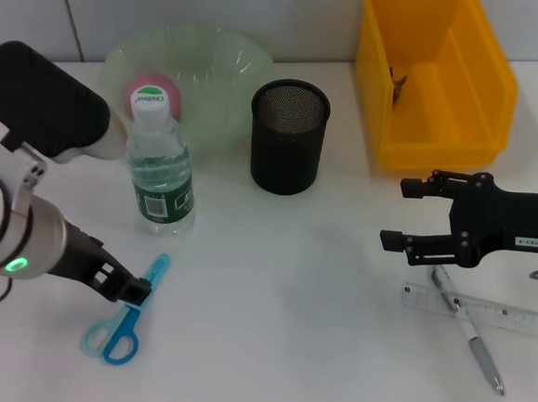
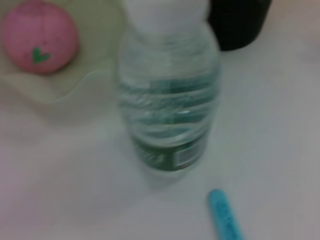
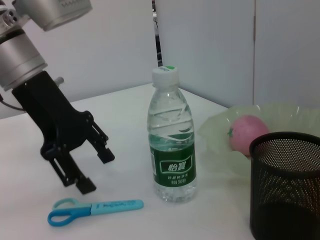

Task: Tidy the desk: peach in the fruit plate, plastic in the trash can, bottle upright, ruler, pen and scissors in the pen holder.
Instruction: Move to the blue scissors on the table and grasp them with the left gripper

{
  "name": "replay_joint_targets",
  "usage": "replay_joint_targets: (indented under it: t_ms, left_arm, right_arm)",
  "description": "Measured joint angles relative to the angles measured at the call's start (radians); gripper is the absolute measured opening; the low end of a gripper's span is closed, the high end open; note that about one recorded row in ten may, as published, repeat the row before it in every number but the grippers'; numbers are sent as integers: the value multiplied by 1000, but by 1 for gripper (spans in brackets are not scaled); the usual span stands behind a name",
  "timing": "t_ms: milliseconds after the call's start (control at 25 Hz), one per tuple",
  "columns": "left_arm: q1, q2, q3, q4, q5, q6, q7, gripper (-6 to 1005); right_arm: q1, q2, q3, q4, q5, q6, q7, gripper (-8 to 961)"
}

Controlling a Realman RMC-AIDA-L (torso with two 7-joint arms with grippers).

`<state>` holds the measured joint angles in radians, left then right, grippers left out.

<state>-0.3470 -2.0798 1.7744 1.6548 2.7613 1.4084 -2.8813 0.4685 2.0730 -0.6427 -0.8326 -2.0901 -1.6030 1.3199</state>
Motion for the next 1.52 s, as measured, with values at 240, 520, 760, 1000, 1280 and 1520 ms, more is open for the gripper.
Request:
replay_joint_targets:
  t_ms: [240, 520, 760, 1000, 1280, 1520]
  left_arm:
    - [-32, 0, 32, -53, -13, -38, 1, 769]
    - [-52, 0, 26, -114, -22, -63, 0, 767]
    - [-57, 0, 32, -148, -38, -64, 0, 766]
    - [-51, 0, 34, -151, -45, -66, 1, 765]
    - [-55, 1, 29, -174, -43, -65, 2, 763]
    - [-54, 1, 32, -179, -46, -67, 2, 762]
  right_arm:
    - [5, -1, 0, 1, -9, 1, 6, 846]
    - [5, -1, 0, 0, -12, 0, 8, 846]
    - [6, 1, 0, 0, -12, -3, 6, 846]
    - [6, 1, 0, 1, -12, -4, 3, 846]
    - [1, 1, 0, 1, -12, -1, 2, 846]
    - [0, 1, 0, 1, -12, 1, 1, 846]
